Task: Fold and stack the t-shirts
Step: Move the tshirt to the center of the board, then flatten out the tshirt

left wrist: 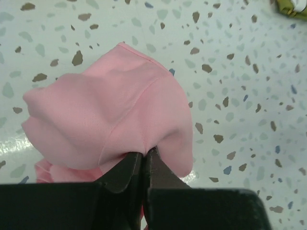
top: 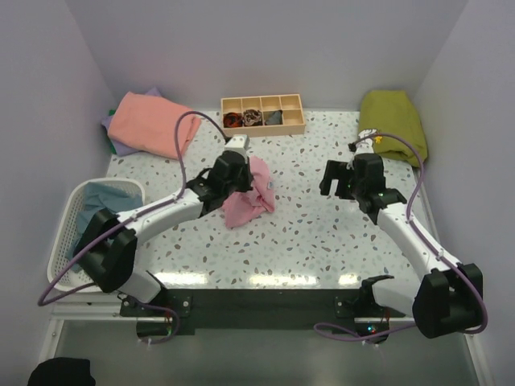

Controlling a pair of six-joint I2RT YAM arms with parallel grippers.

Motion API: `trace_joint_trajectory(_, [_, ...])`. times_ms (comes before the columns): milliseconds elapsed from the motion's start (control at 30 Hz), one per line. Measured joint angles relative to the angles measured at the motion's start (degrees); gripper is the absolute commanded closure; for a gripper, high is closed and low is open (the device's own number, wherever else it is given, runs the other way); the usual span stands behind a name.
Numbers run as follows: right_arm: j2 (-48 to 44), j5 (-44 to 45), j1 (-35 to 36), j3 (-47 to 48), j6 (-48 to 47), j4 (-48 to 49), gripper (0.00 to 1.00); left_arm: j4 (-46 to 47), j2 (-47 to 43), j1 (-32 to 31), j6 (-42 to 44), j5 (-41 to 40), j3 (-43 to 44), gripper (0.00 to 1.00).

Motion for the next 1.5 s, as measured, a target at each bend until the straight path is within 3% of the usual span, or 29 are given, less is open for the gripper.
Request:
trace_joint_trajectory(33, [-0.31,0.00,0.22,0.00,-0.37,0.00,0.01,0.46,1.90,-1.51,0.26,-1.77,-0.02,0.64])
trace_joint_trajectory(67, [-0.44,0.00,0.42,0.00,-0.72,0.02,0.01,0.92,2.93,-2.40,0.28,-2.78,-0.15,0.38])
trace_joint_trajectory(133, [-0.39,-0.07,0.94,0.00,-1.25,0.00,0.01,2.64,3.80,-3.41,0.85,-4.50,-0.81,0.27])
trace_joint_trajectory(167, [-0.13,-0.24,1.31,0.00,-1.46,0.02,0.01,3.41,3.98,-3.63,0.63,-5.22,-0.81,0.10])
trace_joint_trajectory(267, [2.05,-1.60,3.30,0.22,-2.21,0.55,0.01,4.90,6.10,-5.73,1.33,-9.25,1.33,0.00])
trace_joint_trajectory(500, [16.57,-5.18,12.68,8.26,-3.87,1.25,0.01,2.78,8.66,-13.49,1.81,-18.75,4.61,0.00])
trace_joint_trajectory(800, [28.13,-6.14,17.25,17.40,-3.85,4.70,0.01,1.62,-3.37,-0.07,0.17,-24.59,-6.93,0.00])
trace_joint_trajectory(1167, [35.63,-1.01,20.79,33.48,-3.19,-1.20,0.02,1.62,-5.44,1.44,-1.40,-24.72,-10.69,0.00])
trace_joint_trajectory(1200, [36.26,-0.98,20.76,34.49,-3.23,-1.55,0.05,1.77,-5.40,1.55,-1.62,-24.33,-11.06,0.00])
trace_joint_trajectory(1233, [36.92,-0.92,20.74,35.39,-3.30,-1.97,0.18,1.88,-5.31,1.62,-1.92,-23.91,-11.39,0.00])
trace_joint_trajectory(1267, [37.64,-0.74,20.74,36.09,-3.48,-2.27,0.69,1.99,-5.18,1.68,-2.21,-23.65,-11.56,0.00])
trace_joint_trajectory(1300, [38.66,-0.42,20.74,37.20,-3.74,-3.06,0.89,2.12,-5.07,1.77,-2.32,-23.26,-11.76,0.00])
trace_joint_trajectory(1333, [39.91,-0.13,20.74,38.29,-4.24,-3.48,1.00,2.27,-4.87,1.88,-2.49,-22.75,-11.96,0.00])
trace_joint_trajectory(1500, [43.06,0.35,20.74,39.21,-4.28,-5.14,1.00,2.97,-3.52,2.01,-2.86,-20.98,-12.04,0.00])
